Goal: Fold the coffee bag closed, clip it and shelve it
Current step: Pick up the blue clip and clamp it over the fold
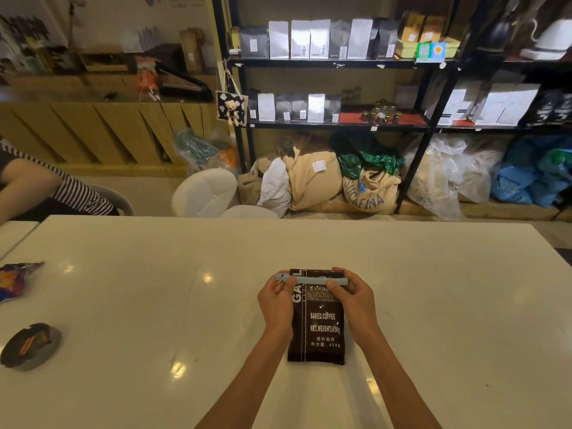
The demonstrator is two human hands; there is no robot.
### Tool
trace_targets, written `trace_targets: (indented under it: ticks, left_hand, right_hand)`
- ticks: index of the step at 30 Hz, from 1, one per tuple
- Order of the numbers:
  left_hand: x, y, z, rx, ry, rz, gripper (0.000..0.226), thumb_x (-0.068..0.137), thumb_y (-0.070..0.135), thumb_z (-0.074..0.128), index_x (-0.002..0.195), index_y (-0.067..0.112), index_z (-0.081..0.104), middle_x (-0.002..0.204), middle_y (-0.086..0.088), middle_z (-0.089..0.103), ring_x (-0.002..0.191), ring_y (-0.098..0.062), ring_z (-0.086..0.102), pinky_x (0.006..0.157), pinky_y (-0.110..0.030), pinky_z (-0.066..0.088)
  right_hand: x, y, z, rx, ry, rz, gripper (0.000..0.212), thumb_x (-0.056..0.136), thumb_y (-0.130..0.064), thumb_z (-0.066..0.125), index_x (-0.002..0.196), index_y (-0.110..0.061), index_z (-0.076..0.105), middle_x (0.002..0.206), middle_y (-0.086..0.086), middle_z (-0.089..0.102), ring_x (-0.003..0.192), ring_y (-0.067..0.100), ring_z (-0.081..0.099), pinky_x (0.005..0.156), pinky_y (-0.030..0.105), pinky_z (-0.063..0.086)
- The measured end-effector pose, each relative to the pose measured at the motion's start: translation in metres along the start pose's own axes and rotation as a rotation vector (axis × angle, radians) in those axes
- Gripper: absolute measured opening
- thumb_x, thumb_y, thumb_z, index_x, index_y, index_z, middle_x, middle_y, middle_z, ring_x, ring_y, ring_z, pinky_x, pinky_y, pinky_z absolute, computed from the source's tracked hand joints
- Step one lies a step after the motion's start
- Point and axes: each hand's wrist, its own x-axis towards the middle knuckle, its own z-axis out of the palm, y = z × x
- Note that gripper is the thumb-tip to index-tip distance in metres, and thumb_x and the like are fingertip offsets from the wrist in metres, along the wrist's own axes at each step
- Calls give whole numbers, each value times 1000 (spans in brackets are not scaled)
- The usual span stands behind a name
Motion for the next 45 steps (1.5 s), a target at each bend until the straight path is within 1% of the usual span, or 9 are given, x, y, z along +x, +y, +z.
trace_targets:
  ticks: [10,15,19,23,30,35,39,42,45]
  left_hand:
    - [-1,0,-2,-42,-4,5,14,90,3,66,87,15,73,84,-13,75,78,-26,71,71,-39,60]
    - [2,2,-3,-53,-40,11,14,91,7,66,83,16,72,78,-10,75,69,-22,73,55,-29,60]
    - [2,1,-7,-75,-244,17,12,94,17,63,105,20,64,99,-7,76,85,-23,75,64,-33,61]
    - [0,-12,-12,204,-431,39,32,91,30,67,118,33,51,108,2,72,91,-13,74,69,-28,61]
    - [7,-12,-12,300,-180,182,18,97,27,58,112,16,58,105,-7,71,93,-19,71,81,-40,59]
    - [-1,-6,-6,291,-170,271,21,100,31,53,114,16,57,104,-2,71,93,-13,71,78,-31,59]
    - [-1,-8,-13,252,-274,182,20,98,42,50,111,27,56,105,0,72,91,-11,73,77,-33,60]
    - [-1,-7,-19,403,-204,247,21,99,49,42,99,32,56,92,5,72,79,-1,71,66,-22,57]
    - [1,6,-36,437,-94,328,24,102,42,39,92,32,58,82,7,70,72,6,68,55,-9,49]
  right_hand:
    - [-4,-5,-2,-51,-18,-61,26,86,-11,73,109,-21,70,101,7,76,85,15,75,65,27,61]
    - [-5,-3,0,-20,-12,-54,27,85,-11,74,111,-19,70,104,8,75,87,17,75,66,27,61]
    - [-2,-7,0,127,9,-6,30,84,-11,74,112,-19,70,102,9,76,87,23,76,65,31,61]
    - [0,-10,6,214,39,2,29,84,-13,74,113,-21,71,101,8,78,89,25,76,66,33,62]
    - [-15,11,33,-160,-67,-17,40,87,-44,68,122,-27,58,111,2,72,95,14,73,82,39,61]
    - [-18,8,39,-401,156,-185,23,91,-57,52,90,-36,62,81,-9,73,72,1,71,62,21,58]
    - [-11,1,39,-346,210,-126,43,100,-49,42,83,-21,70,74,-2,74,67,11,72,52,18,53]
    - [-19,-3,42,-269,163,-63,47,101,-49,36,86,-21,71,78,2,76,69,13,74,56,20,54]
    - [-38,1,56,-332,-16,-127,39,95,-60,36,108,-32,61,95,-9,73,82,5,72,66,18,56]
